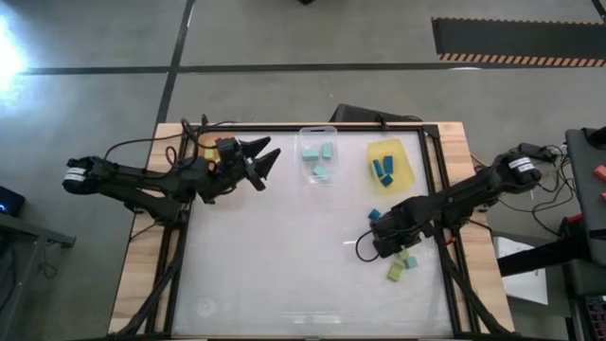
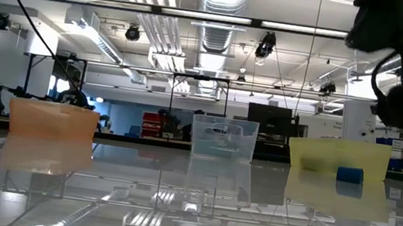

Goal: Sort & place blocks by color
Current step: Put the light green block into the orange bin

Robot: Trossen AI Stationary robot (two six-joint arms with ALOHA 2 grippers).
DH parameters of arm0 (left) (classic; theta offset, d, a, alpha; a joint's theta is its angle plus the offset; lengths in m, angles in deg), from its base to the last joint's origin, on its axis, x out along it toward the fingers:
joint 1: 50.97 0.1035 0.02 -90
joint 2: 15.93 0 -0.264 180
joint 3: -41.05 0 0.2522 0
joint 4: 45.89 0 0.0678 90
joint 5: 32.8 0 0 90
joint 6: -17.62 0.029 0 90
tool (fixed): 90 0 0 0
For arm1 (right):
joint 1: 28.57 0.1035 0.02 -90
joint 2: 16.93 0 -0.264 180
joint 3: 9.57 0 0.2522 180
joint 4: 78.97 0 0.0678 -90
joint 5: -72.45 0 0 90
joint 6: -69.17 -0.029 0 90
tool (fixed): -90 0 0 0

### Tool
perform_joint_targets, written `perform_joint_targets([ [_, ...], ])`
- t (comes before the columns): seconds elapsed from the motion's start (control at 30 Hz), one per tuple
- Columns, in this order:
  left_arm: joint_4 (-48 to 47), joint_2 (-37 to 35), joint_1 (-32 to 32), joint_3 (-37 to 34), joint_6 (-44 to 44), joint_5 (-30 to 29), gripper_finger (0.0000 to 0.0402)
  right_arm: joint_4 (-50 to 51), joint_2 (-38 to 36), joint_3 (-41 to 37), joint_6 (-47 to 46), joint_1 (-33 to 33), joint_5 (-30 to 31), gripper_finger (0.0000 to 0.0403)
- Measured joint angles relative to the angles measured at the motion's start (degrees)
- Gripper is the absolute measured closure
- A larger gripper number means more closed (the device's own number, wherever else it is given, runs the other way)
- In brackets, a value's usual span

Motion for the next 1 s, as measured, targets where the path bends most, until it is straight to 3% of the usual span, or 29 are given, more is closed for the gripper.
perform_joint_targets([
  [0.27, -0.1, 0.0, 0.0, 0.0, -0.5, 3.0, 0.0114, -2.0, -9.2, 7.3, 3.5, -6.3, 13.0, 0.0285],
  [0.47, -0.5, 0.0, 0.1, 0.0, -3.5, 9.6, 0.0114, -16.8, -13.7, 11.7, 17.7, -13.7, 21.8, 0.0285],
  [0.77, -2.1, 0.0, 0.2, -0.1, -9.4, 21.7, 0.0114, -50.2, -12.0, 11.9, 41.6, -18.0, 20.3, 0.0285],
  [1.0, -6.2, 0.7, 0.2, -0.2, -11.6, 24.7, 0.0114, -69.2, -6.3, 11.9, 47.8, -18.1, 12.4, 0.0285],
])
